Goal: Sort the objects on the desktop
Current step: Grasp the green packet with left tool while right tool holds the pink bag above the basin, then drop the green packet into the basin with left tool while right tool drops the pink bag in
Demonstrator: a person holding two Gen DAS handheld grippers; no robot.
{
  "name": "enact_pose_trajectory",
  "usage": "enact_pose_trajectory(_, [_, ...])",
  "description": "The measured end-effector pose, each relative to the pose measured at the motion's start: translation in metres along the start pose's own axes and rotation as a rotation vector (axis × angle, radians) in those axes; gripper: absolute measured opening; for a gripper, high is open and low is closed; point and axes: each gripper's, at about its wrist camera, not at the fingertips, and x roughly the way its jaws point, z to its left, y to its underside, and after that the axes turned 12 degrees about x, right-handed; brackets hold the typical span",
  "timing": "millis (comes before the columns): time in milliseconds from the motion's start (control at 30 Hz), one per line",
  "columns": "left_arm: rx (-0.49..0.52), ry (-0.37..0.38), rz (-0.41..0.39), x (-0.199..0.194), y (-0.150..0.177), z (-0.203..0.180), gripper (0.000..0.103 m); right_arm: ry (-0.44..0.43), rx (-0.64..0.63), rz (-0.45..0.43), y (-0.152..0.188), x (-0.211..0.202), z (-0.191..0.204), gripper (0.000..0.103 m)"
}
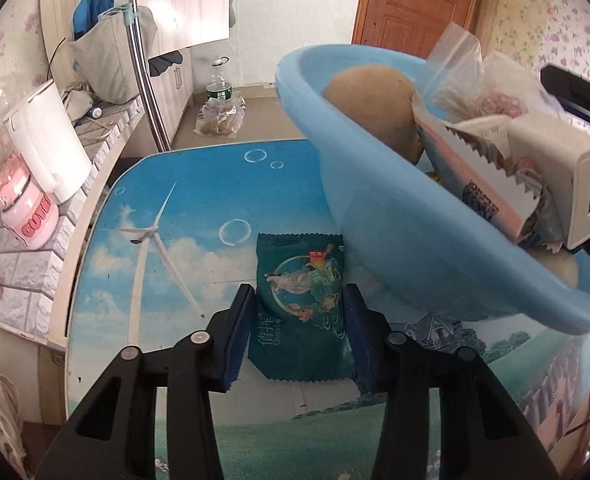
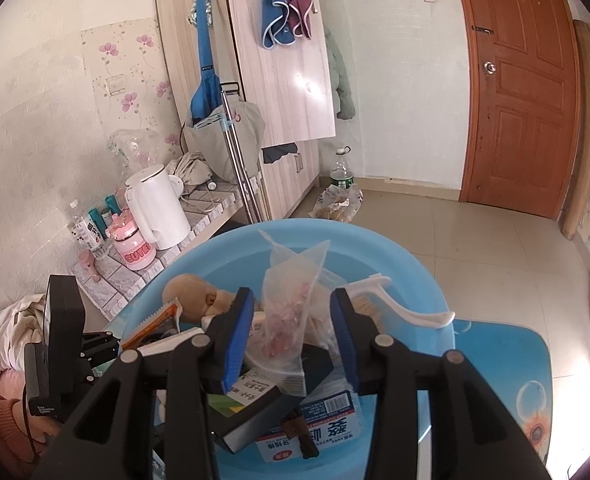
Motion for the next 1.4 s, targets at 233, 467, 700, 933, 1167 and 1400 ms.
enact_pose_trajectory(233, [-0.061,-0.043,-0.038,-0.011,0.004,0.018,0.041,0.01,-0.002,0.001,0.002,-0.001,-0.002,0.039])
enact_pose_trajectory(467, [-0.151,-0.055,-0.131,-0.042,-0.003,0.041,0.041,0.011,-0.002,0.001,0.002,-0.002,-0.002,0.039])
enact_pose_trajectory(700, [-0.185,0.021,-0.267,-0.077,-0.014,0.044,0.041,0.008,0.007,0.005,0.003,-0.003,-0.006,0.039])
enact_pose_trajectory(933, [-0.118,0.077,-0.334,-0.096,-0.033,0.018,0.041,0.004,0.003,0.003,0.004,-0.007,-0.006,0.039])
enact_pose_trajectory(1167, [-0.022,0.142,-0.328,-0.09,-0.043,-0.015,0.042,0.031,0.028,-0.006,0.014,-0.017,-0.019,0.039])
enact_pose_trajectory(1400, [0.06,0.141,-0.314,-0.087,-0.055,-0.043,0.084,0.037,0.039,-0.007,0.025,-0.024,-0.03,0.05])
